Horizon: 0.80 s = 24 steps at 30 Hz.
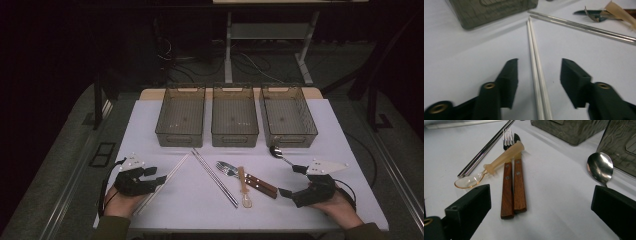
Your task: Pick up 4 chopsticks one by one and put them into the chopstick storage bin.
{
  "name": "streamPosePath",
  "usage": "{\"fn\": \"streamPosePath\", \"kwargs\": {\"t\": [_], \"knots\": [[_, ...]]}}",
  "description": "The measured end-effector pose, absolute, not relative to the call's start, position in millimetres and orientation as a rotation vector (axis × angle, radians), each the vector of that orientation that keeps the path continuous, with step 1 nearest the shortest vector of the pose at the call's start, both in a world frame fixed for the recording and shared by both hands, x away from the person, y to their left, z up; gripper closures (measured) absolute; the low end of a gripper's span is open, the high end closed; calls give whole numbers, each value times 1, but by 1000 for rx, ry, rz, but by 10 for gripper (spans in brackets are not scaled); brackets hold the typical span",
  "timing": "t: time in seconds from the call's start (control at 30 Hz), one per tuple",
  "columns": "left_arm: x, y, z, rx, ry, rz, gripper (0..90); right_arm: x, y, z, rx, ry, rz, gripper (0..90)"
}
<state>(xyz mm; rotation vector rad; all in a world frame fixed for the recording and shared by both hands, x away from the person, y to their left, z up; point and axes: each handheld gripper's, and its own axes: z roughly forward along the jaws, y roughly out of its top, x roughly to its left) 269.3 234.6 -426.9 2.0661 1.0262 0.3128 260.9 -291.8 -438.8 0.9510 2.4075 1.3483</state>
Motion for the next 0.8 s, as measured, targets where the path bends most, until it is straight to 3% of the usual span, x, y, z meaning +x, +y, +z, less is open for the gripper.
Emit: {"fn": "streamPosePath", "kwargs": {"t": [0.13,0.33,0.8], "knots": [[268,237,-431,2078,1043,304,654,261,-291,-439,948,2408,1343,25],[269,238,-435,2087,1064,278,739,261,-291,-439,945,2412,1334,25],[271,234,-441,2140,1068,264,797,261,-291,-439,943,2407,1336,25]]}}
